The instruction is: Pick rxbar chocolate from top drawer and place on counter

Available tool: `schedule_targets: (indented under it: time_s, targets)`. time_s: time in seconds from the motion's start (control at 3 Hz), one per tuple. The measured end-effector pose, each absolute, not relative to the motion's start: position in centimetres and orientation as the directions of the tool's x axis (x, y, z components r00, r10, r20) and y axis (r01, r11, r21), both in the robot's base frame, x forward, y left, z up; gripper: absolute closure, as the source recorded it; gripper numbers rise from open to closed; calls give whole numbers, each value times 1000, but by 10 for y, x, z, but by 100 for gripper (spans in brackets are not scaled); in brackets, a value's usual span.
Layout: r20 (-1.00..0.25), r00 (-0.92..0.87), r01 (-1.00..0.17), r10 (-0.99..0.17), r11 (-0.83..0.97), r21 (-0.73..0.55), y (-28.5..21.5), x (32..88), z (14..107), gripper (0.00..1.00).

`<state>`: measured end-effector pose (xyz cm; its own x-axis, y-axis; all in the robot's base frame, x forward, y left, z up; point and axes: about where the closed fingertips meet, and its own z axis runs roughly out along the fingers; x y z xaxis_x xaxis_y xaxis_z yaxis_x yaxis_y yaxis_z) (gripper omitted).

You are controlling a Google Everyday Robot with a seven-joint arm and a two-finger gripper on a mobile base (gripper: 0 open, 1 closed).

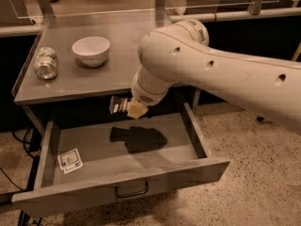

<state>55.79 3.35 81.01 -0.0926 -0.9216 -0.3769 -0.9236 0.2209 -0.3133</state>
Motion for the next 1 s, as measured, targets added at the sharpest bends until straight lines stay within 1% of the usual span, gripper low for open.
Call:
schedule_targets:
  time_s: [0.33, 0.67, 1.0]
  targets:
    - [-415, -61, -888, -908, 239, -392, 42, 571, 861, 100]
    - [-416, -63, -887, -907, 242, -393, 42, 572, 862, 100]
    - [-416, -121, -869, -901, 299, -394, 44, 583, 859, 100]
